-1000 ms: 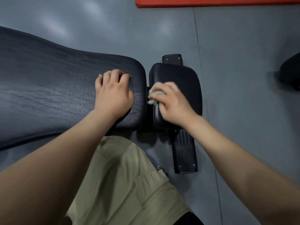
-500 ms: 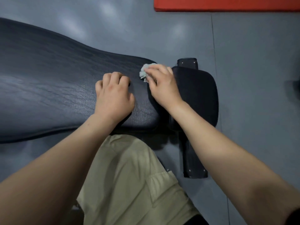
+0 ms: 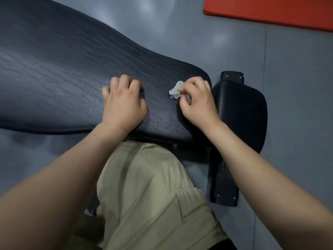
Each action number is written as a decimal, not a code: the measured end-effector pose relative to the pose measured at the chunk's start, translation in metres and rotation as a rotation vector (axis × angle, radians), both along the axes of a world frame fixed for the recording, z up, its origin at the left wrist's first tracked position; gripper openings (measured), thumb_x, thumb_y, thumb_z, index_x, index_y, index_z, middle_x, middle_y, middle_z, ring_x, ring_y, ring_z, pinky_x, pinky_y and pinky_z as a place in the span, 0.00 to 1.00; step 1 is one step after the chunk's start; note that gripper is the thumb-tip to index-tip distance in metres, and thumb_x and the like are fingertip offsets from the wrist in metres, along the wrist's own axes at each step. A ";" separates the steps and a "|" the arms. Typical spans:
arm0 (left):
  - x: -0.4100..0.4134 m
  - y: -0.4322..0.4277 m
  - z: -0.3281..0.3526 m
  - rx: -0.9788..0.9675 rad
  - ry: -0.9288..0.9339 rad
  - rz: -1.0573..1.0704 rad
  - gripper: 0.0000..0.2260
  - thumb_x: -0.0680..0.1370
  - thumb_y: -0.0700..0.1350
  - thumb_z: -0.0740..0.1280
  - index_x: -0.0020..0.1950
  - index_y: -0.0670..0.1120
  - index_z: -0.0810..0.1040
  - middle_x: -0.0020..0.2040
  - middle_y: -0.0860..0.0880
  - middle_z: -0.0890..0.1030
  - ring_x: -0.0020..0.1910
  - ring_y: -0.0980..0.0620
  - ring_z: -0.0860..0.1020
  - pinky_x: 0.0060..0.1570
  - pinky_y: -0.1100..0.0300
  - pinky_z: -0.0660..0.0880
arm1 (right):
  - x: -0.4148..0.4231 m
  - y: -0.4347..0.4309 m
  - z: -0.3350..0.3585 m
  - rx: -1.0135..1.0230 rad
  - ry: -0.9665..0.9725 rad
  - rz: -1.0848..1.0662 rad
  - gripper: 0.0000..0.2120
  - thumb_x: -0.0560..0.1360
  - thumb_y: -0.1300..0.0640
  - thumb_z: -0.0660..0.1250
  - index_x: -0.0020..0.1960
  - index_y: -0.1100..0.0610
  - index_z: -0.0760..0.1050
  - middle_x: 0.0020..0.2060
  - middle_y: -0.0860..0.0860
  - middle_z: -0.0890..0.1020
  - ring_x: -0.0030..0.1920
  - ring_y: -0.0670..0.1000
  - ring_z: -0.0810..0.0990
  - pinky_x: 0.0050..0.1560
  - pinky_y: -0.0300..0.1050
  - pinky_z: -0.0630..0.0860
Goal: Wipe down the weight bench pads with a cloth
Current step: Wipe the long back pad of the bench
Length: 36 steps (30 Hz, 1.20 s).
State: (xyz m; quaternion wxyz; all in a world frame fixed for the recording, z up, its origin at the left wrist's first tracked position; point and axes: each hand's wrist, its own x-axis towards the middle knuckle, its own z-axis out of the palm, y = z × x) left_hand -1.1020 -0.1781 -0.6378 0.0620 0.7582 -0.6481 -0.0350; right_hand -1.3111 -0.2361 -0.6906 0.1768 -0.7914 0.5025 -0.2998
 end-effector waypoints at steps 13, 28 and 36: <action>0.075 -0.017 0.009 -0.095 -0.041 -0.033 0.09 0.72 0.45 0.62 0.51 0.45 0.76 0.55 0.46 0.74 0.58 0.41 0.70 0.52 0.46 0.64 | 0.116 -0.003 0.024 0.045 -0.073 0.141 0.07 0.74 0.68 0.66 0.48 0.60 0.79 0.51 0.52 0.76 0.51 0.55 0.75 0.54 0.39 0.72; 0.255 0.078 0.148 0.047 0.807 0.677 0.17 0.78 0.45 0.65 0.67 0.45 0.74 0.49 0.54 0.81 0.54 0.50 0.78 0.56 0.60 0.70 | 0.335 0.029 0.180 0.634 -0.085 0.437 0.10 0.73 0.62 0.72 0.54 0.54 0.83 0.53 0.50 0.82 0.55 0.43 0.80 0.62 0.40 0.75; 0.327 0.121 0.310 -0.073 1.107 0.907 0.05 0.79 0.46 0.69 0.54 0.49 0.81 0.47 0.54 0.84 0.47 0.55 0.81 0.58 0.51 0.78 | 0.408 0.058 0.374 1.006 -0.165 0.519 0.16 0.72 0.60 0.69 0.58 0.51 0.77 0.53 0.48 0.83 0.51 0.52 0.83 0.51 0.58 0.82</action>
